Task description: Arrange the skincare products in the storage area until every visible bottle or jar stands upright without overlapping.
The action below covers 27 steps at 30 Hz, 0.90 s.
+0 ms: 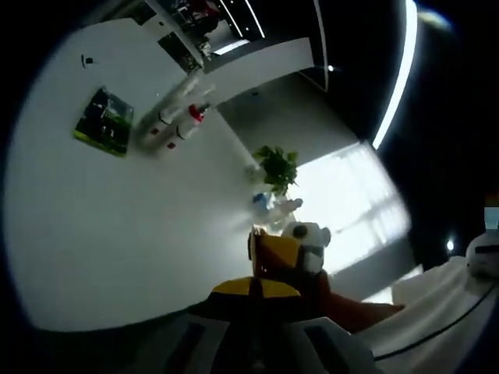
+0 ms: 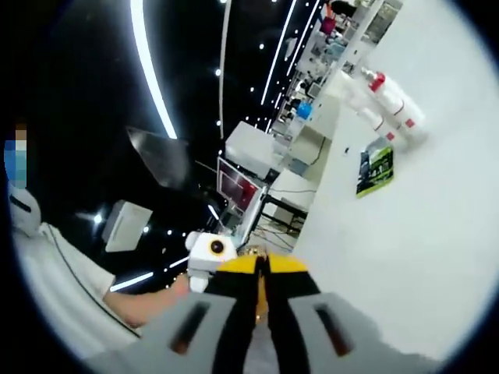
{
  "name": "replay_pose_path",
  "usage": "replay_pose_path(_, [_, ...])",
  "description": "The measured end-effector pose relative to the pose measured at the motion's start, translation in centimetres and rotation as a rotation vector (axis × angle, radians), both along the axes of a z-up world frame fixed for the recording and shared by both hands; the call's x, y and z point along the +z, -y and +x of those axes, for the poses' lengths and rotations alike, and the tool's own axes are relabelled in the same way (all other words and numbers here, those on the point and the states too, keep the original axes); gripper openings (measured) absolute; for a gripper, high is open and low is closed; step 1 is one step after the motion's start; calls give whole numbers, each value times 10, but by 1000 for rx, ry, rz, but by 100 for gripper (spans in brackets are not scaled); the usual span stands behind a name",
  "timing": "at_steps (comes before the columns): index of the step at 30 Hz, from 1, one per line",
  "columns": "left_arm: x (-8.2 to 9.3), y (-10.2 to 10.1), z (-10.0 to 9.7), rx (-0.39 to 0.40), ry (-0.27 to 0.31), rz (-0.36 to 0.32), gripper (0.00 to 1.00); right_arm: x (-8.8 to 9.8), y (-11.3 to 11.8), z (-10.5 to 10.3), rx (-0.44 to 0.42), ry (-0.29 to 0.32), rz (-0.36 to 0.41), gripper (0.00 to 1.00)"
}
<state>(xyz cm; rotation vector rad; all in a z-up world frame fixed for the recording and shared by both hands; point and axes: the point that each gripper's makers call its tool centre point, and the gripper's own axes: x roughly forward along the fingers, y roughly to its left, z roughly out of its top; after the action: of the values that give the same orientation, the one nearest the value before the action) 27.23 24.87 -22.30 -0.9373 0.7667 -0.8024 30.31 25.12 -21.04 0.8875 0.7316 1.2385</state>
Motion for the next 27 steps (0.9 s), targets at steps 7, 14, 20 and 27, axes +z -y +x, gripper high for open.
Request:
replay_pose_path(7, [3, 0, 7, 131, -15, 0, 3, 4, 5, 7, 14, -78, 76, 2])
replay_pose_path(14, [5, -22, 7, 144, 1, -15, 0, 8, -16, 9, 20, -62, 58, 3])
replay_pose_path(20, [19, -61, 22, 175, 21, -121, 0, 10, -42, 4, 13, -59, 14, 7])
replay_pose_path(27, [23, -96, 26, 140, 5, -223, 2, 20, -77, 7, -70, 0, -45, 2])
